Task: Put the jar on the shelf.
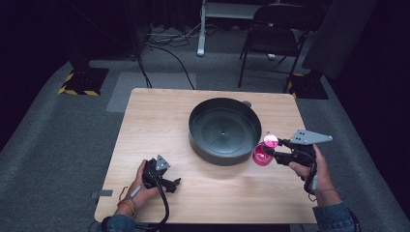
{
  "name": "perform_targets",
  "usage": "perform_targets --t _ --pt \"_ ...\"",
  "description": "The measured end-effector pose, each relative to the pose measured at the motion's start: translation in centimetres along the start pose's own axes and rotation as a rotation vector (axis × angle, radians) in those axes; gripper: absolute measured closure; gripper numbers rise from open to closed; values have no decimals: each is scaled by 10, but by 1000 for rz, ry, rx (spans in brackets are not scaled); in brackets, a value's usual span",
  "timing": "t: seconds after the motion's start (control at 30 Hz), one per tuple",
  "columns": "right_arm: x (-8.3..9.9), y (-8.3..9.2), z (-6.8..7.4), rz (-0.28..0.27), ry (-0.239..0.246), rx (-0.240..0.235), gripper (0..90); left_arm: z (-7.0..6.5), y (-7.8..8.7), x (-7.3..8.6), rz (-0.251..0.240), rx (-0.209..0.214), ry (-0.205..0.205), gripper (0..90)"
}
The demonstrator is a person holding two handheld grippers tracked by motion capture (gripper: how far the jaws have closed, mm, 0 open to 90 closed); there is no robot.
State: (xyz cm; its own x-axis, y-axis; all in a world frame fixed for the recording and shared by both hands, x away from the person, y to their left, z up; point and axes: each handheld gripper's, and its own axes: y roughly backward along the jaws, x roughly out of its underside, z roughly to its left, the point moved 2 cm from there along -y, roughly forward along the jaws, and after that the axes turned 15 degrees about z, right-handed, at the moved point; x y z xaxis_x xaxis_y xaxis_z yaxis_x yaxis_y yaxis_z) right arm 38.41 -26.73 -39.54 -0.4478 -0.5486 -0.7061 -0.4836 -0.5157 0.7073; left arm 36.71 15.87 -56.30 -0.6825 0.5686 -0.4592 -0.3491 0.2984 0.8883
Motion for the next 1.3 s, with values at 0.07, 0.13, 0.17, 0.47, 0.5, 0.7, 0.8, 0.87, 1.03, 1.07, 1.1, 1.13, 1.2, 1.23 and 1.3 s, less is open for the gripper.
perform_targets --t 0.07,0.13,0.17,0.47,0.5,0.7,0.8,0.87,1.03,1.07,1.1,1.13,1.2,1.23,1.3 --pt "-6 1 -1 -3 1 4 539 0 0 0 0 0 0 0" --pt "-13 1 -2 -9 2 7 539 0 0 0 0 0 -1 0" --pt "-15 0 -2 -9 3 8 539 0 0 0 0 0 0 0" --pt "-40 -14 -3 -6 13 8 539 0 0 0 0 0 0 0" --pt "-41 -15 -3 -7 12 6 539 0 0 0 0 0 0 0" --pt "-53 -27 -8 1 4 11 539 0 0 0 1 0 -1 0" --pt "-58 -35 -11 6 0 18 539 0 0 0 0 0 -1 0" --pt "-61 -39 -12 9 -4 21 539 0 0 0 0 0 -1 0" --pt "-65 -52 -16 11 -13 23 539 0 0 0 1 0 -1 0" --pt "-66 -54 -17 13 -17 21 539 0 0 0 0 0 -1 0" --pt "-67 -57 -18 12 -21 22 539 0 0 0 0 0 -1 0" --pt "-67 -59 -19 16 -23 23 539 0 0 0 0 0 0 0" --pt "-69 -64 -21 13 -25 23 539 0 0 0 0 0 -1 0" --pt "-69 -66 -22 14 -30 20 538 0 0 0 0 0 -1 1" --pt "-70 -70 -23 13 -37 18 539 0 0 0 0 0 0 0"
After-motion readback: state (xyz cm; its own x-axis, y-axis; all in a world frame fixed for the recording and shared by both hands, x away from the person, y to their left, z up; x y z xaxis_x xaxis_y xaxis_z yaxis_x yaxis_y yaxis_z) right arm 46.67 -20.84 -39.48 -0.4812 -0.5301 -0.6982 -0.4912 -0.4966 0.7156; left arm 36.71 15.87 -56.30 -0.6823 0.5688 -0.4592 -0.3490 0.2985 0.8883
